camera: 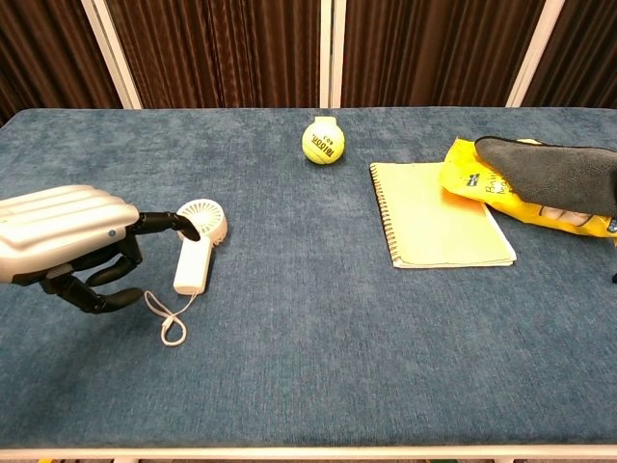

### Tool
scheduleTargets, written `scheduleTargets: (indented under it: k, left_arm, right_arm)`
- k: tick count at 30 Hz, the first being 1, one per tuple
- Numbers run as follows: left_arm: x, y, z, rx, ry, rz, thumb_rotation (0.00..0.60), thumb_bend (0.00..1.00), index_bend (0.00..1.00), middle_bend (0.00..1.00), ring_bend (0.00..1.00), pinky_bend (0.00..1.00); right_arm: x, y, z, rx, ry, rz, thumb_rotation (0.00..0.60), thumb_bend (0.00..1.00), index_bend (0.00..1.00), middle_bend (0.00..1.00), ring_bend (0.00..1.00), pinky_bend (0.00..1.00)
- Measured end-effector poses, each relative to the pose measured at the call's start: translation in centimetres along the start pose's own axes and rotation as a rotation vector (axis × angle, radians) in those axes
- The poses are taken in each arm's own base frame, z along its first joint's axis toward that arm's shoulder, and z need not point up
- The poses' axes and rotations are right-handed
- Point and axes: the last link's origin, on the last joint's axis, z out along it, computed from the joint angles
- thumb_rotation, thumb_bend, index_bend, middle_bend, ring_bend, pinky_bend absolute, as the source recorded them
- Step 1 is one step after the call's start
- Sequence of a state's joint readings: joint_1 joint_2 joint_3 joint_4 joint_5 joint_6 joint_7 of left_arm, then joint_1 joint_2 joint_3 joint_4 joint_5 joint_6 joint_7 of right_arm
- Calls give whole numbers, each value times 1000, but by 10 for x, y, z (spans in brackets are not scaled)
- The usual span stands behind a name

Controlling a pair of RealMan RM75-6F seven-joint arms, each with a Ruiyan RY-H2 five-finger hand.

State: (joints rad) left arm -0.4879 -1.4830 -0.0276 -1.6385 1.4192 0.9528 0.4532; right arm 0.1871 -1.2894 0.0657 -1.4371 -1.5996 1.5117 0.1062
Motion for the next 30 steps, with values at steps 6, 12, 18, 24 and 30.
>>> scheduleTargets:
  k: [6, 12, 18, 24, 30]
  left_arm:
    - [-8, -8, 9, 49, -36, 16, 600, 391, 186, 818, 825, 832]
    - [-11, -11, 12, 68, -40, 9, 600, 394, 186, 818, 825, 832]
    - [-8, -9, 14, 63, -20, 10, 600, 395, 186, 818, 825, 832]
    - [-8, -9, 19, 58, -27, 31, 600, 395, 186, 818, 825, 832]
    - [-10, -11, 21, 66, -42, 35, 600, 395, 186, 818, 825, 832]
  right_arm:
    - [-1, 2, 0, -8, -5, 0, 600, 161, 0, 0, 0, 0]
    - [-2, 5, 1, -19, -12, 1, 600, 160, 0, 0, 0, 0]
    - [-4, 6, 1, -27, -22, 0, 600, 160, 0, 0, 0, 0]
    - [-4, 8, 1, -34, -27, -1, 600, 161, 0, 0, 0, 0]
    - [-4, 10, 1, -42, -28, 1, 600, 161, 0, 0, 0, 0]
